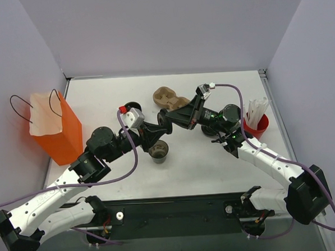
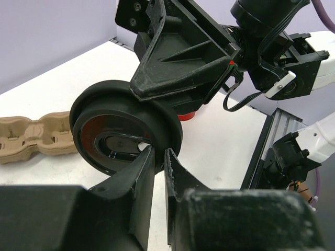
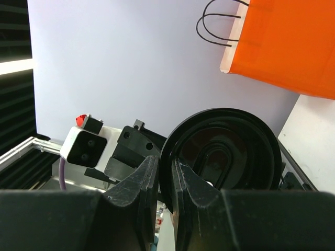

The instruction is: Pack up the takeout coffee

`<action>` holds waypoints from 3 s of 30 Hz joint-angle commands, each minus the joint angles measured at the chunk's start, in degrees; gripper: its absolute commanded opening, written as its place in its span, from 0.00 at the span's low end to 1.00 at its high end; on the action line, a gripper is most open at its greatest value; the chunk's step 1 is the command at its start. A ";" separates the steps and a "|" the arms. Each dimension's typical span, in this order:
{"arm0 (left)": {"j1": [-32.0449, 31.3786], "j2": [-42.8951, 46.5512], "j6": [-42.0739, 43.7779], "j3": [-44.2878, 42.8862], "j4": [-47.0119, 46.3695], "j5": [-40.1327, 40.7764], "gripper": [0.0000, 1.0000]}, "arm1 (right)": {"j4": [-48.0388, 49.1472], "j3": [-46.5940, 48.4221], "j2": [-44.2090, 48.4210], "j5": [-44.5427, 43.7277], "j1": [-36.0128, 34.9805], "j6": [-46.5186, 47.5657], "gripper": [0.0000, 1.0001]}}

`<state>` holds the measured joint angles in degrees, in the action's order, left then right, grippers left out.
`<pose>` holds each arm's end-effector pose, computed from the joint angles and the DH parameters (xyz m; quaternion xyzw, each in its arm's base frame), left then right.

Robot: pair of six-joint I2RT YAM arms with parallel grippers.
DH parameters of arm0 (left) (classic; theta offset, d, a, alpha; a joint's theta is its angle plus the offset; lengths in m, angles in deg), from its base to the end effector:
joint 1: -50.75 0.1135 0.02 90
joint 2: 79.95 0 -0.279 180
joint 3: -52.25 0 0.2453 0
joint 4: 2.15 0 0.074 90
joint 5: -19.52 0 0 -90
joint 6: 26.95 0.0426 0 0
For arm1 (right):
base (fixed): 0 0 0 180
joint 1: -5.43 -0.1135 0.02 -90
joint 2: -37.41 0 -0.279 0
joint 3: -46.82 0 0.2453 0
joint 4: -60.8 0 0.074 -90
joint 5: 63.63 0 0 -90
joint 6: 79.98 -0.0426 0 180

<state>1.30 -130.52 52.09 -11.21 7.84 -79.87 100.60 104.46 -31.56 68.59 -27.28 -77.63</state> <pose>0.1233 -0.1548 0.3896 0.2823 0.6287 -0.4121 0.5959 0.1976 0.1609 0.3760 -0.0545 0.5661 0.7871 0.2388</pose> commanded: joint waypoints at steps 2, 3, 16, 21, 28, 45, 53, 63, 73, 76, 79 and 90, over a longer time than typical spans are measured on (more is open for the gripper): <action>-0.21 -0.15 -1.25 -0.27 -4.80 -2.39 0.17 | 6.34 -0.42 2.08 -0.03 0.01 -0.58 0.08; -0.21 -0.06 -1.34 -0.10 -4.89 -2.39 0.13 | 6.34 -0.50 2.08 -0.03 0.01 -0.58 0.09; -0.12 1.87 -2.48 -0.62 0.28 -0.99 0.00 | 0.65 -2.70 4.89 0.06 2.03 2.49 0.58; -0.03 1.97 -2.66 -5.52 15.29 4.54 0.00 | -18.75 -0.60 10.94 -1.16 5.19 13.45 0.87; 0.14 -6.27 -5.64 -16.07 43.24 15.44 0.00 | -59.72 9.07 18.69 -16.80 5.02 41.14 0.95; -1.79 -31.78 -10.22 -31.56 55.49 14.93 0.00 | -72.50 12.50 24.06 -24.73 5.02 51.80 0.95; -2.32 -36.26 -10.48 -32.61 55.40 16.24 0.00 | -73.20 12.68 24.67 -25.60 5.11 52.94 0.95; -2.32 -39.26 -10.48 -32.97 55.76 17.39 0.00 | -73.99 13.29 24.94 -26.57 5.02 54.08 0.95; -2.05 -41.37 -10.40 -32.79 55.05 16.51 0.00 | -74.43 13.73 24.06 -26.75 5.02 54.43 0.95; -2.14 -41.63 -10.31 -32.70 54.44 16.07 0.02 | -74.43 13.73 23.97 -26.84 5.02 54.70 0.95; -2.14 -42.07 -9.96 -32.44 53.73 14.75 0.05 | -74.43 14.00 23.62 -26.57 5.02 54.87 0.95; -2.14 -41.72 -10.22 -32.44 52.51 12.65 0.33 | -74.61 13.82 25.20 -26.75 5.02 54.52 0.95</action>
<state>-0.87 -172.77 42.34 -41.67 62.53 -65.40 25.74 115.96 -7.39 42.62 -22.03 -23.30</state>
